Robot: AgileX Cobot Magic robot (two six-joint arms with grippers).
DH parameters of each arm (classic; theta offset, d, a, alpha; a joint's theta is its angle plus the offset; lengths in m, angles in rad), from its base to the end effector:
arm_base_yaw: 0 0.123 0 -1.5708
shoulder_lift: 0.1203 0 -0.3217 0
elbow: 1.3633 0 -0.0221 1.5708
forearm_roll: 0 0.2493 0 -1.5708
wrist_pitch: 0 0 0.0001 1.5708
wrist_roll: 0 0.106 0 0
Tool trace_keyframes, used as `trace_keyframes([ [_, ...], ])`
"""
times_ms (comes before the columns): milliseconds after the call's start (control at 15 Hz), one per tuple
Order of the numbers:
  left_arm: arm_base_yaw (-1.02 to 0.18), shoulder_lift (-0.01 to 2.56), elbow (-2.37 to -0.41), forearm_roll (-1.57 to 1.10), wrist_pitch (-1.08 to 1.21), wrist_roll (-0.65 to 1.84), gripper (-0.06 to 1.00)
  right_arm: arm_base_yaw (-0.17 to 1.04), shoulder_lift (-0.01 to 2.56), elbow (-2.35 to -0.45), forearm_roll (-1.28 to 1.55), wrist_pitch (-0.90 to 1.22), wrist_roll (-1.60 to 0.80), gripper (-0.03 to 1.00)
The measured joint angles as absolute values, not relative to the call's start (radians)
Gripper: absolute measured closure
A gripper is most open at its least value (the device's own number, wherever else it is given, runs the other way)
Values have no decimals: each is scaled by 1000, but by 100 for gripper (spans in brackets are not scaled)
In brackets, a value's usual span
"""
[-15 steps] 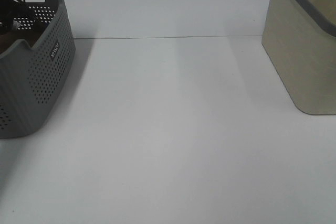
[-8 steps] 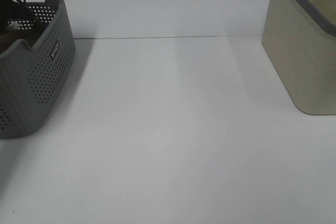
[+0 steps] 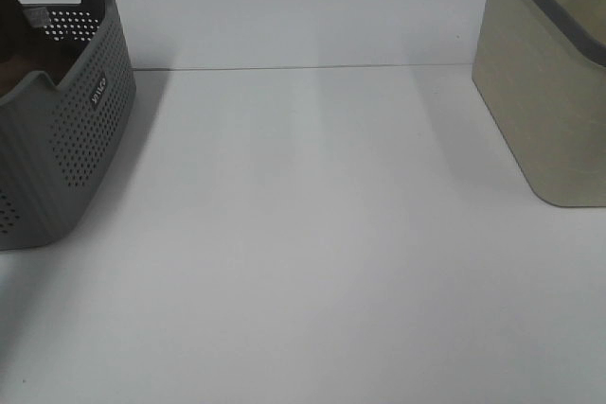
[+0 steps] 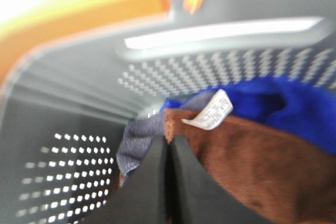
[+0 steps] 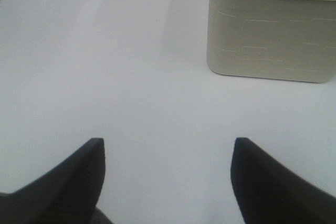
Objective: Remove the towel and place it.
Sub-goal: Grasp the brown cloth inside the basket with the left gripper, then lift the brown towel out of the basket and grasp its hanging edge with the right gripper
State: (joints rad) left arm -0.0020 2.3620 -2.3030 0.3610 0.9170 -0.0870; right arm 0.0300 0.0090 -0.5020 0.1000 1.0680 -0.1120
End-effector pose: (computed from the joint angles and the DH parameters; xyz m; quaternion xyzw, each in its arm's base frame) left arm 0.5695 0.0286 0.2723 0.0158 0.9286 0.1560 0.3363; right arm -0.0296 0.0084 0.2702 -0.0626 0.8536 0.0288 0.5164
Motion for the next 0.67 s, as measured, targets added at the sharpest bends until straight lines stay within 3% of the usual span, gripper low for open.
trace_keyframes([
  [267,-73,2195,-2303,361,938,-78,94,30,9,-502,100,1068,-112,32],
  [667,-280,1948,-2303,361,953,-18,94,30,9,-502,100,1068,-112,32],
])
